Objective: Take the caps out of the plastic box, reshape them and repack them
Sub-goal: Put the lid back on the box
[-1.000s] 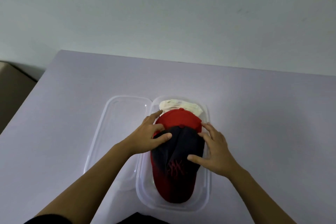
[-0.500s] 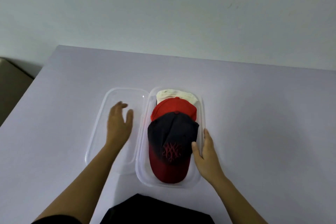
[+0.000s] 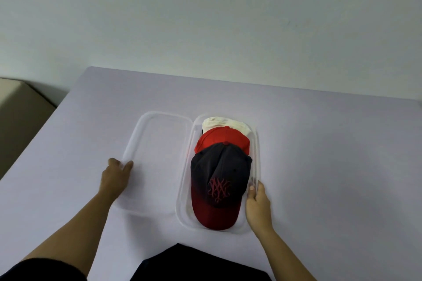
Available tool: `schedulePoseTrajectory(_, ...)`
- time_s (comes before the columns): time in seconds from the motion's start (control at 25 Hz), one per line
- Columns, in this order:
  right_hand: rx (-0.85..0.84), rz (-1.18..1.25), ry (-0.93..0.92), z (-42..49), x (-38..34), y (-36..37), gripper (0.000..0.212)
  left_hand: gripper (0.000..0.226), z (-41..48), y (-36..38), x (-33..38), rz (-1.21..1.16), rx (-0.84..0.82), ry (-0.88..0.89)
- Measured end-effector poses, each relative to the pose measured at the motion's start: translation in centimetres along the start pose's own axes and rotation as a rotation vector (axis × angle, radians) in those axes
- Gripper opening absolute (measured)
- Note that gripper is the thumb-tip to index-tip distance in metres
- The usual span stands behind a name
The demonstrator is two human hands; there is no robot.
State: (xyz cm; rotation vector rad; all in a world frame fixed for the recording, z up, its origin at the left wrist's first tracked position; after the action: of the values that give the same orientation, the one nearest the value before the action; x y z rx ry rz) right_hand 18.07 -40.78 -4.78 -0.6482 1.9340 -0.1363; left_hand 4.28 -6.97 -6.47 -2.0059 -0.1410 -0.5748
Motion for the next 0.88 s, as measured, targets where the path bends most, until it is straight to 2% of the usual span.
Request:
schedulePoseTrajectory(0.08,-0.002,-0.005,0.006,0.0,0.0,0.1,0.044,0.036,-0.3,-2.1,0.3,-0.150,-0.004,0.110)
schedulePoseTrajectory(0.2,-0.008,-0.001,0.013,0.0,0.1,0.2,0.044,0.048,-0.2,-5.4,1.5,-0.285,0.004,0.179)
schedulePoseTrajectory(0.4,-0.074,0.064,0.032,0.1,-0.1,-0.3,0.042,0.055,0.8,-9.3,4.3,-0.575,0.101,0.133)
schedulePoseTrajectory(0.52,-0.100,0.129,0.077,0.1,-0.2,-0.3,0.047,0.043,-1.3,-9.1,8.0,-0.735,0.026,0.171)
schedulePoseTrajectory(0.64,-0.082,0.265,0.030,0.0,-1.0,-0.6,0.053,0.039,-5.8,-5.4,10.7,-0.742,-0.142,0.217)
schedulePoseTrajectory(0.76,-0.022,0.472,-0.048,-0.1,-2.7,-1.7,0.043,0.041,-10.7,-0.7,11.1,-0.629,-0.302,0.235)
schedulePoseTrajectory(0.88,-0.151,0.544,-0.075,0.4,-3.4,-2.4,0.066,0.054,-13.8,2.1,10.3,-0.552,-0.338,0.214)
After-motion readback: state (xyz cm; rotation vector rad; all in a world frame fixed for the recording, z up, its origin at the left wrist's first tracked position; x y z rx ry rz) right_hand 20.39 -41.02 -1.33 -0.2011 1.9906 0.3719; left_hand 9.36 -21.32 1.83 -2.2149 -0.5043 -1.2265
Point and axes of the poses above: each hand's wrist, its own z-axis towards the middle knuckle, its own y-axis out of the palm, x = y × z, the point moved 2 cm from there along z, towards the middle knuckle, and after that the axes turned 4 degrees about z, right-handed, at the moved point
